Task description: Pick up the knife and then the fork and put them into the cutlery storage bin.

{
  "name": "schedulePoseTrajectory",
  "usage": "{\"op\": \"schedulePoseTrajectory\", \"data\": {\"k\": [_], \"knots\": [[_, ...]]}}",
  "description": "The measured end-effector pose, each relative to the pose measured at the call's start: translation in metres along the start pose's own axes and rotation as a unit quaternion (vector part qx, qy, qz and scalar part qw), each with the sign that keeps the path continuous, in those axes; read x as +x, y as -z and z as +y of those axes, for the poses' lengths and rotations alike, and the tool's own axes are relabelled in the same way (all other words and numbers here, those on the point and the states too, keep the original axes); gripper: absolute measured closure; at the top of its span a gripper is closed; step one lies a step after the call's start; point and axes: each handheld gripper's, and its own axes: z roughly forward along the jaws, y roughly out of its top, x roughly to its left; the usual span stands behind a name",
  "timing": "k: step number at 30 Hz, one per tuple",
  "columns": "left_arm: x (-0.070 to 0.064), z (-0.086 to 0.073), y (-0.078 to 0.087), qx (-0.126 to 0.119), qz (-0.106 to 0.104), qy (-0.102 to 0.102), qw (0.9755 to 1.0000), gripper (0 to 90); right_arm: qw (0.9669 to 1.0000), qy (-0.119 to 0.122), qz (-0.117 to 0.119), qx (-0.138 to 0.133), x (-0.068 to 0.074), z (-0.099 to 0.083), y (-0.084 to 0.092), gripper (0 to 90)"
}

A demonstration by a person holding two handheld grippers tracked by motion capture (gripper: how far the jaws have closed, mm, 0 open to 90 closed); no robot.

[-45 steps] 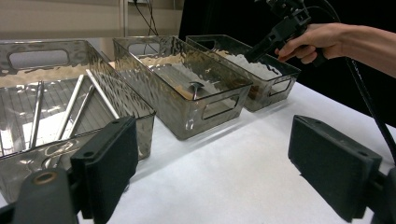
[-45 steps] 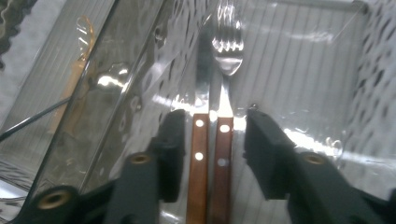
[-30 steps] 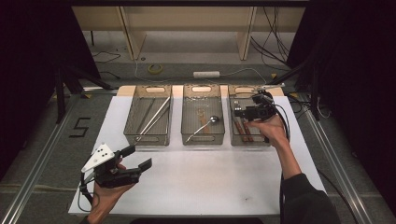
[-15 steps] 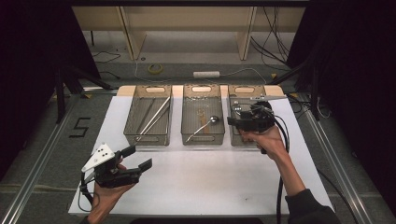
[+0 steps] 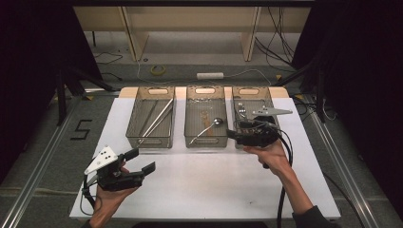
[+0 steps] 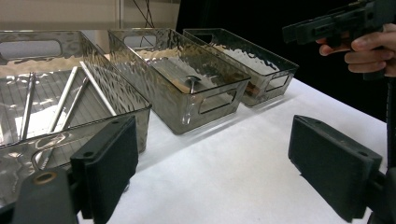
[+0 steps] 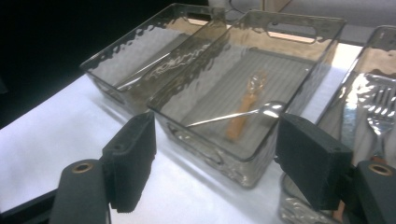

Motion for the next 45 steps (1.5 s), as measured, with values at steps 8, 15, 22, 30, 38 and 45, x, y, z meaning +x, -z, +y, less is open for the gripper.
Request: {"op": "schedulePoseTrajectory", "data": {"k": [8, 15, 22, 30, 38, 45], "knots": [[0.001, -0.001, -0.002, 0.003, -0.003, 0.001, 1.0000, 15.6, 0.9997, 0.010, 0.014, -0.017, 0.010, -0.014, 0.005, 29.0], [0.001, -0.001, -0.002, 0.005, -0.007, 0.002, 1.0000, 15.6, 0.9993, 0.016, 0.021, -0.028, 0.016, -0.024, 0.008, 28.8], [0.001, -0.001, -0.003, 0.006, -0.010, 0.002, 0.9999, 15.6, 0.9986, 0.018, 0.026, -0.042, 0.020, -0.033, 0.013, 28.8], [0.001, -0.002, -0.003, 0.007, -0.011, 0.002, 0.9999, 15.6, 0.9984, 0.021, 0.030, -0.042, 0.021, -0.045, 0.015, 28.5], [0.001, -0.002, -0.003, 0.009, -0.012, 0.000, 0.9999, 15.6, 0.9980, 0.021, 0.034, -0.049, 0.025, -0.053, 0.019, 28.4], [0.000, -0.001, -0.003, 0.009, -0.013, 0.000, 0.9999, 15.6, 0.9974, 0.027, 0.037, -0.056, 0.028, -0.059, 0.024, 27.8]]}}
